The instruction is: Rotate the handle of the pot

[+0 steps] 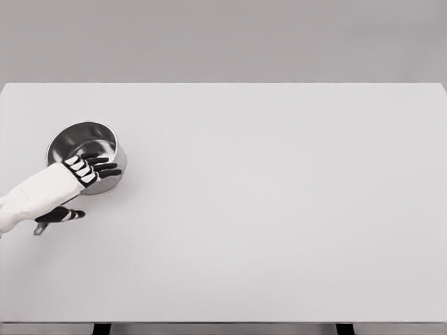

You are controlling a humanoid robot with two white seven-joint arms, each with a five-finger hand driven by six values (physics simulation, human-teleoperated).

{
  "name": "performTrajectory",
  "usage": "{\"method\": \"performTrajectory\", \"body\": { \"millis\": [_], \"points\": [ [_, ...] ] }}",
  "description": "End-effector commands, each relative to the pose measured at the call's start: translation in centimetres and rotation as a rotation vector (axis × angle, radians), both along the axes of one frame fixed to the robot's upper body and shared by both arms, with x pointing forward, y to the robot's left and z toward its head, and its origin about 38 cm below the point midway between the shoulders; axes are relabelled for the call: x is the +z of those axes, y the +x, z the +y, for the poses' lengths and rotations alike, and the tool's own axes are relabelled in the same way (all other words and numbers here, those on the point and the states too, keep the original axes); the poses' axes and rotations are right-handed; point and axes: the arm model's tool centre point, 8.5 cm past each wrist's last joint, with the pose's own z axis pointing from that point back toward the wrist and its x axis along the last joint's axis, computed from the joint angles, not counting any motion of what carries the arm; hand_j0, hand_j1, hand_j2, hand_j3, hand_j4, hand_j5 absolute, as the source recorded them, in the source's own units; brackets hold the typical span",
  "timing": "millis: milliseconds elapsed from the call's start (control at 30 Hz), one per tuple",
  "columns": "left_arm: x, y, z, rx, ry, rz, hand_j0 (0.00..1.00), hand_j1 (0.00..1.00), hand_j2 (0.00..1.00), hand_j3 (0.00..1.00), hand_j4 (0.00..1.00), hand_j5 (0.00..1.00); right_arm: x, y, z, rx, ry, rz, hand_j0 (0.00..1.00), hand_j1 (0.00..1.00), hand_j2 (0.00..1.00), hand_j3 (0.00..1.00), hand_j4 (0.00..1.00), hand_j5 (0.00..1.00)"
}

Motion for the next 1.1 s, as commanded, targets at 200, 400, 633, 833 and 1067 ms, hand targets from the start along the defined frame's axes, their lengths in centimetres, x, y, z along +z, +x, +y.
{"method": "performTrajectory", "body": {
  "millis": [200, 400, 633, 833, 1067],
  "points": [
    [0.6, 0.6, 1.7, 0.046, 0.017, -0.02, 1.0, 1.0, 1.0, 1.0, 1.0, 1.0, 0.0, 0.0, 0.0, 0.0, 0.0, 0.0, 1.0, 1.0, 1.0, 1.0, 1.0, 1.0],
    [1.0, 1.0, 3.4, 0.09, 0.038, -0.025, 1.0, 1.0, 1.0, 1.0, 1.0, 1.0, 0.0, 0.0, 0.0, 0.0, 0.0, 0.0, 1.0, 1.0, 1.0, 1.0, 1.0, 1.0],
    [2.0, 1.5, 5.0, 0.131, 0.052, -0.049, 1.0, 1.0, 1.0, 1.0, 1.0, 1.0, 0.0, 0.0, 0.0, 0.0, 0.0, 0.0, 1.0, 1.0, 1.0, 1.0, 1.0, 1.0],
    [1.9, 1.7, 6.4, 0.169, 0.077, -0.049, 1.0, 1.0, 1.0, 1.0, 1.0, 1.0, 0.0, 0.0, 0.0, 0.0, 0.0, 0.0, 1.0, 1.0, 1.0, 1.0, 1.0, 1.0],
    [1.6, 2.2, 8.2, 0.215, 0.128, -0.051, 1.0, 1.0, 1.0, 1.0, 1.0, 1.0, 0.0, 0.0, 0.0, 0.0, 0.0, 0.0, 1.0, 1.0, 1.0, 1.0, 1.0, 1.0]
  ]
}}
